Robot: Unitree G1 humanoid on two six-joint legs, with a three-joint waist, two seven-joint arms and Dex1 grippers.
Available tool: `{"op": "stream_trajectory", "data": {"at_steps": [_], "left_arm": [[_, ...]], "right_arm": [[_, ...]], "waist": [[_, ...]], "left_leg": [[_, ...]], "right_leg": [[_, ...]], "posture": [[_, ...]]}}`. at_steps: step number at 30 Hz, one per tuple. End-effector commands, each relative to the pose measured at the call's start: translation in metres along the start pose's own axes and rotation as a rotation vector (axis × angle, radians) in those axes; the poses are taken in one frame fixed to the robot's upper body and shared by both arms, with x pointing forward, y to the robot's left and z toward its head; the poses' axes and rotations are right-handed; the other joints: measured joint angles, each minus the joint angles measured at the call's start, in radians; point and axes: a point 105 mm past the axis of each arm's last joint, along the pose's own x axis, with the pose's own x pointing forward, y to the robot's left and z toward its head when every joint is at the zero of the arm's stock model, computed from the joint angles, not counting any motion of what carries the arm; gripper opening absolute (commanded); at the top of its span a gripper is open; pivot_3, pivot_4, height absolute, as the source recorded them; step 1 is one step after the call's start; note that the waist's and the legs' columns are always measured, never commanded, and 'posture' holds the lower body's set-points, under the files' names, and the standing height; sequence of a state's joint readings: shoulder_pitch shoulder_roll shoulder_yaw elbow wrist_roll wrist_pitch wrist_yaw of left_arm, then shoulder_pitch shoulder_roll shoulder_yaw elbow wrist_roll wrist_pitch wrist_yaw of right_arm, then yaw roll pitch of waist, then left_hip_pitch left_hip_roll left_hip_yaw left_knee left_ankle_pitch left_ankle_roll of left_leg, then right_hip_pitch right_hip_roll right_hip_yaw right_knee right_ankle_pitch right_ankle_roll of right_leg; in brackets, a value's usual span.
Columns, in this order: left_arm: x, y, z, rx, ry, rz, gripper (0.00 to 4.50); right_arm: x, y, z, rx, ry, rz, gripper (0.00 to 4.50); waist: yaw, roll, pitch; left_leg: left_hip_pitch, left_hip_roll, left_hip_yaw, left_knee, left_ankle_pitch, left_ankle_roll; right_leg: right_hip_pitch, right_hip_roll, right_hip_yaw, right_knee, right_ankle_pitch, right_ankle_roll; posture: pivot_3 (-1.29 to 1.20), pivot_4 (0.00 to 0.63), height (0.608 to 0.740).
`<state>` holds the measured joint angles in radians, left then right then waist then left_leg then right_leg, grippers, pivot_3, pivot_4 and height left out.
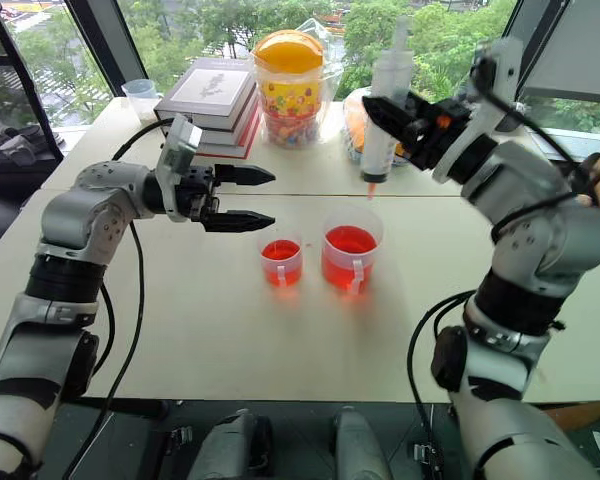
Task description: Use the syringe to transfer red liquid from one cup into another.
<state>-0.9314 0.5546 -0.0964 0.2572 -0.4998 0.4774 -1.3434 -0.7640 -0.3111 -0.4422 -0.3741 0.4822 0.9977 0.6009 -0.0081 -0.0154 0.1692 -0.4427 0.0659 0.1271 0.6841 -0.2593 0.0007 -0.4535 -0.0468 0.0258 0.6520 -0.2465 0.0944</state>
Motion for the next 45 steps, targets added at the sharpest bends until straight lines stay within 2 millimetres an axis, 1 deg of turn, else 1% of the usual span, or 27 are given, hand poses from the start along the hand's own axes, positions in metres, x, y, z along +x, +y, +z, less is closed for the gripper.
{"op": "stream_trajectory", "data": {"at_steps": [1, 3, 5, 8, 10, 16, 24, 30, 34, 37, 38, 41, 43, 44, 45], "left_arm": [[0.007, 0.003, 0.019, 0.066, -0.019, -0.033, 4.5], [0.012, 0.006, 0.025, 0.076, -0.03, -0.047, 4.5], [0.016, 0.007, 0.027, 0.086, -0.034, -0.055, 4.5], [0.028, 0.01, 0.032, 0.11, -0.042, -0.08, 4.5], [0.034, 0.011, 0.034, 0.116, -0.049, -0.092, 4.5], [0.053, 0.007, 0.042, 0.115, -0.101, -0.142, 4.5], [0.074, 0.004, 0.044, 0.088, -0.125, -0.191, 4.5], [0.086, -0.005, 0.04, 0.035, -0.136, -0.263, 4.5], [0.093, -0.006, 0.039, 0.019, -0.132, -0.274, 4.5], [0.102, -0.008, 0.037, 0.003, -0.133, -0.287, 3.64], [0.104, -0.008, 0.038, 0.003, -0.136, -0.289, 3.07], [0.108, -0.006, 0.039, 0.001, -0.144, -0.29, 1.57], [0.109, -0.005, 0.043, -0.001, -0.159, -0.289, 0.52], [0.108, -0.005, 0.045, 0.0, -0.17, -0.289, 0.07], [0.108, -0.004, 0.048, 0.002, -0.177, -0.288, 0.07]], "right_arm": [[-0.007, 0.009, -0.013, -0.053, -0.072, -0.021, 1.37], [-0.01, 0.011, -0.032, -0.054, -0.069, -0.038, 1.37], [-0.013, 0.012, -0.046, -0.064, -0.06, -0.046, 1.37], [-0.019, 0.011, -0.075, -0.078, -0.031, -0.079, 1.37], [-0.021, 0.013, -0.086, -0.085, -0.026, -0.093, 1.37], [-0.023, 0.021, -0.097, -0.122, -0.021, -0.08, 1.37], [-0.024, 0.024, -0.097, -0.153, -0.023, -0.076, 1.37], [-0.023, 0.027, -0.097, -0.169, -0.015, -0.068, 1.37], [-0.023, 0.029, -0.098, -0.177, -0.007, -0.061, 1.37], [-0.023, 0.03, -0.097, -0.177, -0.006, -0.057, 1.37], [-0.023, 0.031, -0.097, -0.177, -0.006, -0.056, 1.37], [-0.024, 0.032, -0.097, -0.176, -0.002, -0.05, 1.37], [-0.024, 0.033, -0.099, -0.167, 0.01, -0.044, 1.37], [-0.025, 0.034, -0.1, -0.164, 0.014, -0.041, 1.37], [-0.025, 0.035, -0.101, -0.161, 0.018, -0.038, 1.37]], "waist": [[-0.003, 0.0, 0.0], [-0.005, 0.0, 0.0], [-0.006, 0.0, 0.0], [-0.008, 0.0, 0.0], [-0.009, 0.0, 0.0], [-0.01, 0.0, 0.0], [-0.007, 0.0, 0.0], [-0.008, 0.0, 0.0], [-0.008, 0.0, 0.0], [-0.007, 0.0, 0.0], [-0.007, 0.0, 0.0], [-0.008, 0.0, 0.0], [-0.008, 0.0, 0.0], [-0.007, 0.0, 0.0], [-0.007, 0.0, 0.0]], "left_leg": [[0.0, 0.0, 0.0, 0.0, 0.0, 0.0], [0.0, 0.0, 0.0, 0.0, 0.0, 0.0], [0.0, -0.001, 0.0, 0.0, 0.0, 0.0], [0.001, 0.0, -0.001, 0.0, 0.0, 0.0], [0.002, 0.0, -0.002, 0.0, 0.0, 0.0], [0.002, 0.0, -0.002, 0.0, 0.001, -0.001], [0.002, 0.0, -0.003, 0.0, 0.001, -0.001], [0.002, 0.0, -0.003, 0.0, 0.001, -0.001], [0.002, 0.0, -0.003, 0.0, 0.001, -0.001], [0.002, 0.0, -0.003, 0.0, 0.001, -0.001], [0.002, -0.001, -0.003, 0.0, 0.001, -0.001], [0.002, -0.001, -0.004, 0.0, 0.0, -0.001], [0.002, -0.001, -0.004, 0.0, 0.0, -0.001], [0.002, -0.001, -0.004, 0.0, 0.0, 0.0], [0.002, -0.001, -0.004, 0.0, 0.0, 0.0]], "right_leg": [[0.0, 0.0, 0.0, 0.0, 0.0, 0.0], [0.0, 0.0, 0.0, -0.001, 0.0, 0.0], [0.0, 0.0, 0.0, 0.0, 0.0, 0.0], [0.0, 0.0, 0.0, 0.0, 0.0, 0.0], [0.002, 0.001, 0.0, 0.0, 0.0, 0.0], [0.002, 0.001, 0.0, 0.0, 0.0, 0.0], [0.003, 0.001, 0.0, 0.0, 0.0, 0.0], [0.003, 0.001, 0.0, 0.0, 0.0, 0.0], [0.003, 0.001, 0.0, 0.0, 0.0, 0.0], [0.003, 0.001, 0.0, -0.001, 0.0, 0.0], [0.003, 0.001, 0.0, -0.001, 0.0, 0.0], [0.003, 0.001, 0.0, -0.001, 0.0, 0.0], [0.003, 0.002, 0.0, -0.001, 0.0, 0.0], [0.003, 0.002, 0.0, -0.001, 0.0, 0.0], [0.003, 0.001, 0.0, -0.001, 0.0, 0.0]], "posture": [[0.0, 0.15, 0.74], [0.0, 0.15, 0.74], [0.0, 0.15, 0.74], [0.0, 0.15, 0.74], [0.0, 0.15, 0.74], [0.0, 0.15, 0.74], [0.0, 0.15, 0.74], [0.0, 0.15, 0.74], [0.0, 0.15, 0.74], [0.0, 0.15, 0.74], [0.0, 0.15, 0.74], [0.0, 0.15, 0.74], [0.0, 0.15, 0.74], [0.0, 0.15, 0.74], [0.0, 0.15, 0.74]]}}
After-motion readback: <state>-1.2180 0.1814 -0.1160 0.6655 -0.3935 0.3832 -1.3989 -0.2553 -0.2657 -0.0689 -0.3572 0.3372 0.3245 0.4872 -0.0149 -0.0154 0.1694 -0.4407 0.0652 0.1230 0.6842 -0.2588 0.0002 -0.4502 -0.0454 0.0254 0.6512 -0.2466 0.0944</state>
